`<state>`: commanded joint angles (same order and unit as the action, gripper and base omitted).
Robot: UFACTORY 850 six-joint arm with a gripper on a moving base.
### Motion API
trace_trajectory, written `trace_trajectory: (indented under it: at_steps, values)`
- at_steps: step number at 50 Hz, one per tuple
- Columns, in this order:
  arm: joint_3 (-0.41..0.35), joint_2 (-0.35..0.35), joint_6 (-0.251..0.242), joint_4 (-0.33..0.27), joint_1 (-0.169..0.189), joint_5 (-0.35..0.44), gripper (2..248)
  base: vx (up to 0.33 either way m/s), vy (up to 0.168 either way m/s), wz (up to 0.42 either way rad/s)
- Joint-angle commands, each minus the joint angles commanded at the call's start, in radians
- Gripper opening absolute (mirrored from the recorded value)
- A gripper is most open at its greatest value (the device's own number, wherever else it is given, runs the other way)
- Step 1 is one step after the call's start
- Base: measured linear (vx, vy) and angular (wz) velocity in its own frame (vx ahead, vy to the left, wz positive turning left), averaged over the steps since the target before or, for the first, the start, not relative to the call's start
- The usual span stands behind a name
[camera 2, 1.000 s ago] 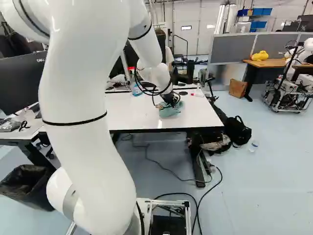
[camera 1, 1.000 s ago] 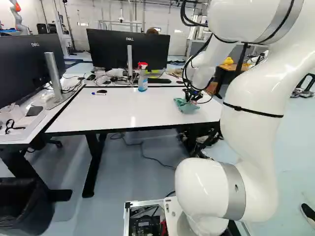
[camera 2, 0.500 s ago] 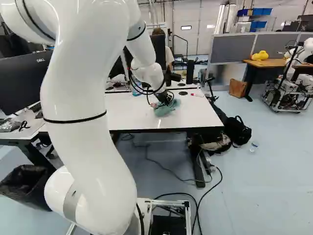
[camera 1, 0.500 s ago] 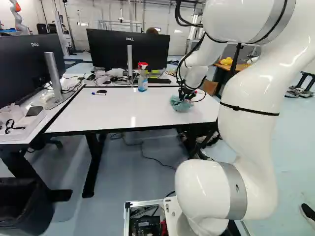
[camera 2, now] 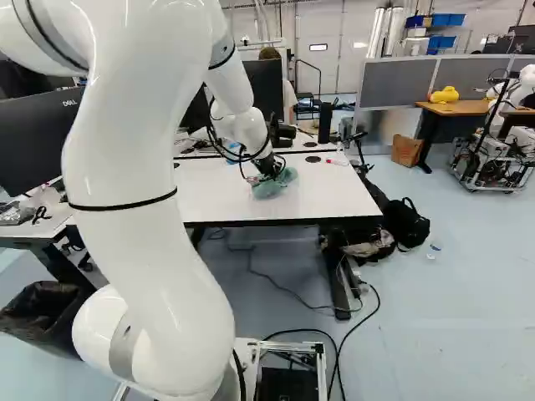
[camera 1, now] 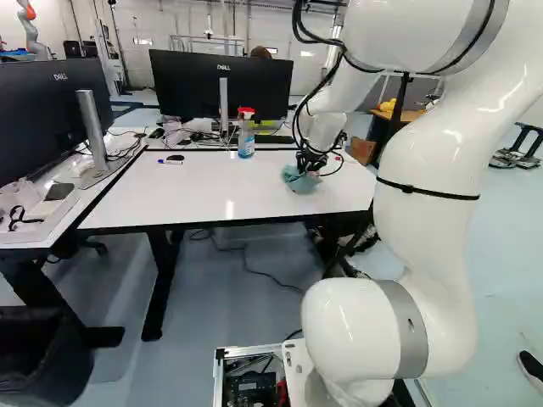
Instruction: Clean the table with the green towel
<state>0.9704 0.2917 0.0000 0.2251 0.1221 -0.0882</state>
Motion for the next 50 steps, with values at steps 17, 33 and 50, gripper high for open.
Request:
trace_trajectory:
  at_steps: [17,33,50]
  values:
    - [-0.033,-0.027,0.000,0.000,-0.052,0.000,30,0.000,0.000,0.000]
    - [-0.097,-0.081,0.000,0.000,-0.090,0.000,30,0.000,0.000,0.000]
    - [-0.179,-0.153,0.000,0.000,-0.120,0.000,30,0.000,0.000,0.000]
